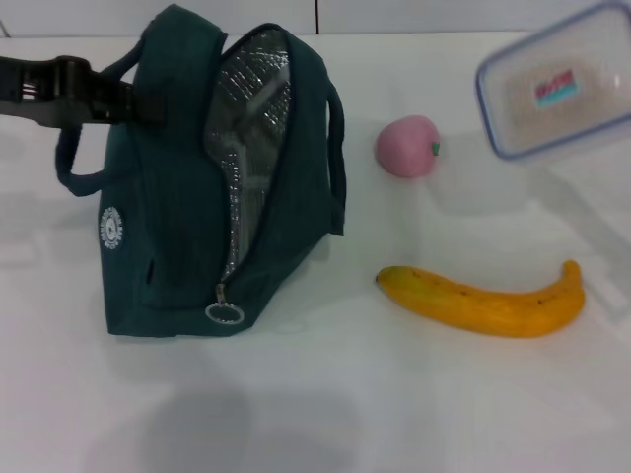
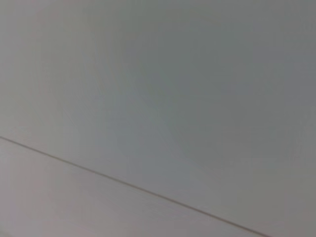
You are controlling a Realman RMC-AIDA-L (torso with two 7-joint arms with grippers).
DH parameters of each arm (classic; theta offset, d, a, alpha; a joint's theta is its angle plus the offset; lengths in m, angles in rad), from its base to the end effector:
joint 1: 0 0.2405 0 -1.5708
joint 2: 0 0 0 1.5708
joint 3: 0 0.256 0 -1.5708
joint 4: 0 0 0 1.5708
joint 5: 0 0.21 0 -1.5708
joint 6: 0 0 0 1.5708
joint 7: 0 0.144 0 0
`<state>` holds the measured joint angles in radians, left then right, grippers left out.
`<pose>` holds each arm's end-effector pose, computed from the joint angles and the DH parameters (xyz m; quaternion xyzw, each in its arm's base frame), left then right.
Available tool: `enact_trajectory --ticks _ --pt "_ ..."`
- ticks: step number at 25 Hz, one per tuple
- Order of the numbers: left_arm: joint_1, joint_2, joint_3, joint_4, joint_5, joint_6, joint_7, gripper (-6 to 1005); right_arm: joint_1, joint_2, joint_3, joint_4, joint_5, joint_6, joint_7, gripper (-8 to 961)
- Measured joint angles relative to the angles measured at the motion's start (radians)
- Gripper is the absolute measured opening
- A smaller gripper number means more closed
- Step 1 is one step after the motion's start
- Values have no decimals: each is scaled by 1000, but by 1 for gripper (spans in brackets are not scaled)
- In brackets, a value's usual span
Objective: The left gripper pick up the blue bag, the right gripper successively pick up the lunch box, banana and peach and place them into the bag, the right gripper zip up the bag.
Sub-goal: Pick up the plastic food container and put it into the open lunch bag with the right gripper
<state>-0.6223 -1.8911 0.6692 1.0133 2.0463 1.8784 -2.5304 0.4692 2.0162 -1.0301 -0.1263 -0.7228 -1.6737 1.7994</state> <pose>-0.2139 0.3537 0.1239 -0.8299 -0.5247 -0.1874 0.0283 0.2729 0.3191 0.0402 -0.5496 0.4913 0.6716 0.0739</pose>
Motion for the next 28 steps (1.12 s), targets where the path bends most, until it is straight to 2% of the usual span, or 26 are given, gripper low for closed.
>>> enact_trajectory --ticks 10,17,23,28 --pt "-77 -42 -2 -46 1 -14 1 33 121 3 5 -34 50 -74 78 95" --pt "-118 -52 3 -98 10 -30 6 34 209 8 1 -45 62 -73 98 95" --pt "-123 -61 28 -99 11 -58 7 34 275 12 -8 -38 60 -48 102 95" --pt "-125 -67 30 -99 8 -71 9 34 307 12 -62 -29 60 -15 103 95"
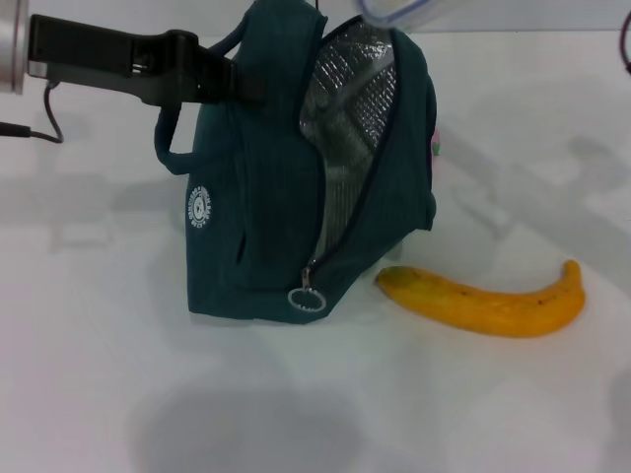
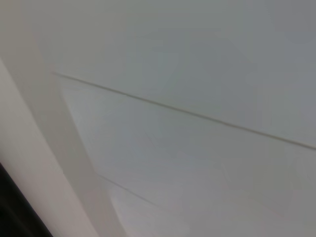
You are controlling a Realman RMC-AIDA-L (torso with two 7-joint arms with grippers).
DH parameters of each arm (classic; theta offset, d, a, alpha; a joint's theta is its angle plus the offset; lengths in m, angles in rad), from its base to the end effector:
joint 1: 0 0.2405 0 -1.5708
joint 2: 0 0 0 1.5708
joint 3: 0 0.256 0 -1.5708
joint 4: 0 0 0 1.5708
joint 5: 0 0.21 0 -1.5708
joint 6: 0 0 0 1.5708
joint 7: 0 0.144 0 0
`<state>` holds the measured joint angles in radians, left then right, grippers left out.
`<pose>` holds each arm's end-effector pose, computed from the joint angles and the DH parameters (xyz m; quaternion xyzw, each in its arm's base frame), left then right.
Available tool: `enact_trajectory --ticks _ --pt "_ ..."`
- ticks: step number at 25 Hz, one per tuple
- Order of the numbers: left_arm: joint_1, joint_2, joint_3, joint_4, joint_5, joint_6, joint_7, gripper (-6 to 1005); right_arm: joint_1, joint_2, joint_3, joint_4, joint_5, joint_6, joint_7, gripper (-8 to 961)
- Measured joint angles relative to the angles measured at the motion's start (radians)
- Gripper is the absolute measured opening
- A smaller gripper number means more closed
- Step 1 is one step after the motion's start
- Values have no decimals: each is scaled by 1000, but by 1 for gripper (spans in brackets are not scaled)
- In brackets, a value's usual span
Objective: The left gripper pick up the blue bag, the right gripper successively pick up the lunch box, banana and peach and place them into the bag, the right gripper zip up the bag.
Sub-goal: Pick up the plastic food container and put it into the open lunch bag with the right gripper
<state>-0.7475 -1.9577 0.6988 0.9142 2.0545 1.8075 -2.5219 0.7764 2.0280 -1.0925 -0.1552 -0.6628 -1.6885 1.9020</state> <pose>-0.1729 0.3772 0.0808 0.8386 0.5072 0.1976 0.0193 0.1545 0.3842 0.0392 0.6005 -0.4178 -0.6771 0.0800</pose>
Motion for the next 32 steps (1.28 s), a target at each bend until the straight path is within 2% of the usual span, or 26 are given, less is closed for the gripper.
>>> enact_trajectory --ticks 5,14,20,32 --pt "-2 -3 -1 0 -8 -6 3 33 3 0 -31 8 -1 24 -6 94" --pt "23 -5 -11 -4 -50 -12 16 34 -39 0 -119 12 -5 87 -33 94" --pt "17 -1 -12 -66 -69 -13 34 34 -39 0 -186 6 -4 119 -51 94" --pt "23 -4 -11 -78 -73 -13 40 33 -39 0 -191 -24 52 62 -52 93"
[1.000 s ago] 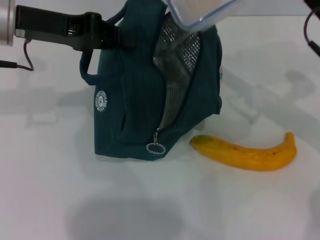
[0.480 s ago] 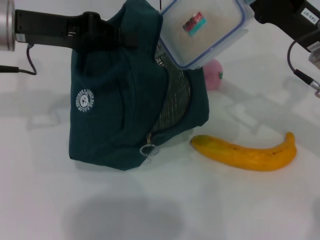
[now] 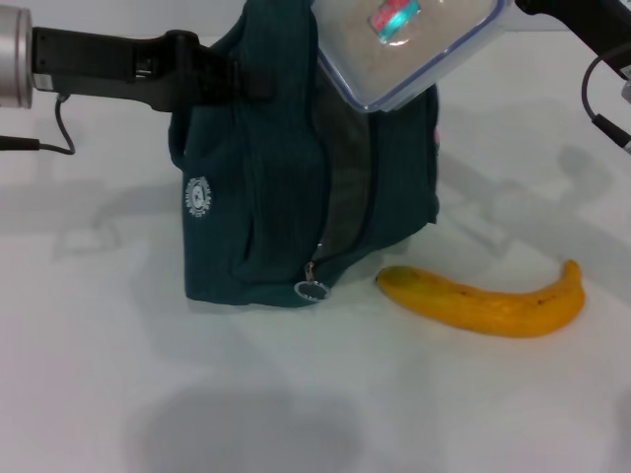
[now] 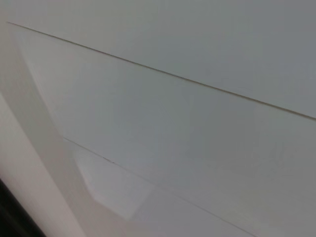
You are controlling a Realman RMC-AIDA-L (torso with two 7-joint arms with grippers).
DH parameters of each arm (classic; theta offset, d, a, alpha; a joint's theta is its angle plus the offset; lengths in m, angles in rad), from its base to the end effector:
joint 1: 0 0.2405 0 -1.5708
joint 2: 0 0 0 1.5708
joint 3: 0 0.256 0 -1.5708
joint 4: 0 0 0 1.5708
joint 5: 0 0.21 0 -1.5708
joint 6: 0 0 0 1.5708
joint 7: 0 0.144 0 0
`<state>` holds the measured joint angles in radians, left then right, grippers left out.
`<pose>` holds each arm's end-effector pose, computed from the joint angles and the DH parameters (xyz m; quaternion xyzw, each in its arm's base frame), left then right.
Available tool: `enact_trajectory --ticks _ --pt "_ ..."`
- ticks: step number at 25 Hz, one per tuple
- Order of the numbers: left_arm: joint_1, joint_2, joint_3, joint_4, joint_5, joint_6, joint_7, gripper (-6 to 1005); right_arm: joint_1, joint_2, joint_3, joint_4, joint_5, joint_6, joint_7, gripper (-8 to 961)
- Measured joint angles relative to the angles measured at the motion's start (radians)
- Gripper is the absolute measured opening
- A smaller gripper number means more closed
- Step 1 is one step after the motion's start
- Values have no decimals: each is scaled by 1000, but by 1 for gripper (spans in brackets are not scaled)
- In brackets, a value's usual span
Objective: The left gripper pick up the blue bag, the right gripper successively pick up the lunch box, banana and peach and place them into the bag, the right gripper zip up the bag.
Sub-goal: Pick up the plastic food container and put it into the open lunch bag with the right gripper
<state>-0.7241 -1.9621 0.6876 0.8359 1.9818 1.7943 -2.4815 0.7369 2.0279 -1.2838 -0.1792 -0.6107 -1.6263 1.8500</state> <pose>-0.1807 0.3726 0.0734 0.8224 0.5146 0.2389 0.0433 0.1629 0.3761 0.0167 0.6402 -0.4374 -0.6283 0.0640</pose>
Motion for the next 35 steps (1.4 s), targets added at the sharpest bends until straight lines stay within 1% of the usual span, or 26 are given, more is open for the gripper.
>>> enact_trajectory --ticks 4,6,8,12,17,21,26,30,35 --pt "0 -5 3 0 0 0 0 33 5 0 0 0 2 -6 0 93" --pt "0 -9 6 -10 0 0 5 33 7 0 -11 -1 -1 13 -3 93" --pt "-2 -10 6 -36 0 0 17 33 10 0 -44 -1 -2 43 -10 93" --pt "-7 -5 3 -86 3 -4 37 33 20 0 -117 -3 1 101 -25 93" --pt "-4 -7 4 -90 6 -12 49 34 21 0 -159 -5 1 136 -37 93" --pt "3 -6 2 -98 4 -18 56 34 20 0 -208 -31 2 159 -43 93" --pt "7 -10 -1 -114 -1 -30 74 34 17 0 -221 -42 2 157 -43 93" --pt "26 -16 -2 -133 -26 -48 89 34 17 0 -238 -43 3 167 -43 93" --pt "37 -9 -2 -155 -67 -49 100 33 12 0 -271 -43 3 186 -43 94"
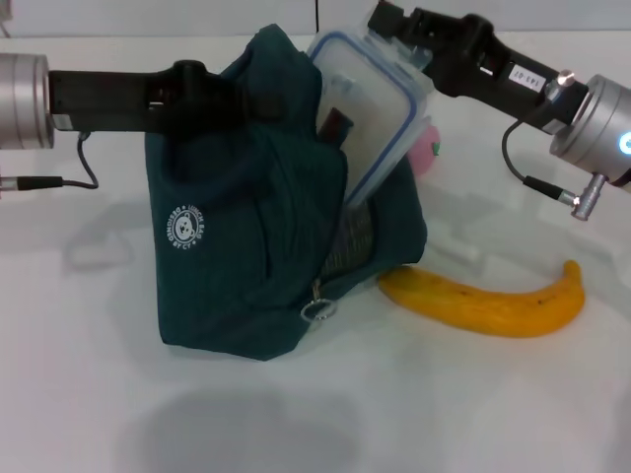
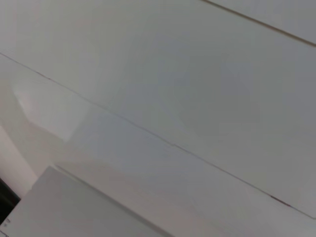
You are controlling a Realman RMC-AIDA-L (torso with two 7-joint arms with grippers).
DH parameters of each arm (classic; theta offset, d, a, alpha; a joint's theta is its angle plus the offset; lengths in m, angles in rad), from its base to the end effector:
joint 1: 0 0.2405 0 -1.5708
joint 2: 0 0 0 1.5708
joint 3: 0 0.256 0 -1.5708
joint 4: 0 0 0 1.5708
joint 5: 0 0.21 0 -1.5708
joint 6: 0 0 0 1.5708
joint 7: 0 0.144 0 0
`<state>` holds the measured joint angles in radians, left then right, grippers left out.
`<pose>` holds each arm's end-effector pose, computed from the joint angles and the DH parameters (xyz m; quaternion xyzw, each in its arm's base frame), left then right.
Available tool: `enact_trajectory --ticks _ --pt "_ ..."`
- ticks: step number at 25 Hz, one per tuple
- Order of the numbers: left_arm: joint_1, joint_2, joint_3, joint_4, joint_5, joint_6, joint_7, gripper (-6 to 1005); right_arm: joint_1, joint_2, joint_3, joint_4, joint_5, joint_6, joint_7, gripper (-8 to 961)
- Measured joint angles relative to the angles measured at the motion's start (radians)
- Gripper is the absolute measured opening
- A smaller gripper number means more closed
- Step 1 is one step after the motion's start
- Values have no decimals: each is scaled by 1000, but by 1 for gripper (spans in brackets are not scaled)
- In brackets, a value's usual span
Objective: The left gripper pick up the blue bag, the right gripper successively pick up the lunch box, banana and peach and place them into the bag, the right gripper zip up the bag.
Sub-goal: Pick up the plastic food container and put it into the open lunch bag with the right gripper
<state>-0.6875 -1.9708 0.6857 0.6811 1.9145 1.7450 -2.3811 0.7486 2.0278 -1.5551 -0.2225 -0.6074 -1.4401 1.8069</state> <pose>-0.2015 0.3643 0.0518 0.7950 0.5326 0.2836 0.0622 0.1595 0.3748 -0.0303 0.7194 -0.4679 -0.5112 0.0468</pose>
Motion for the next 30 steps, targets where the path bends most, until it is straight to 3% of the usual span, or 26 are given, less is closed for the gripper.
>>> enact_trajectory --ticks 10,18,30 --pt "45 14 0 -20 -86 0 5 34 -16 0 -17 -11 44 -2 0 94" --pt "45 14 0 -77 -79 -7 39 34 -17 0 -105 -24 50 107 8 90" --pt "54 11 0 -100 -75 -30 65 34 -24 0 -119 -34 50 118 0 150"
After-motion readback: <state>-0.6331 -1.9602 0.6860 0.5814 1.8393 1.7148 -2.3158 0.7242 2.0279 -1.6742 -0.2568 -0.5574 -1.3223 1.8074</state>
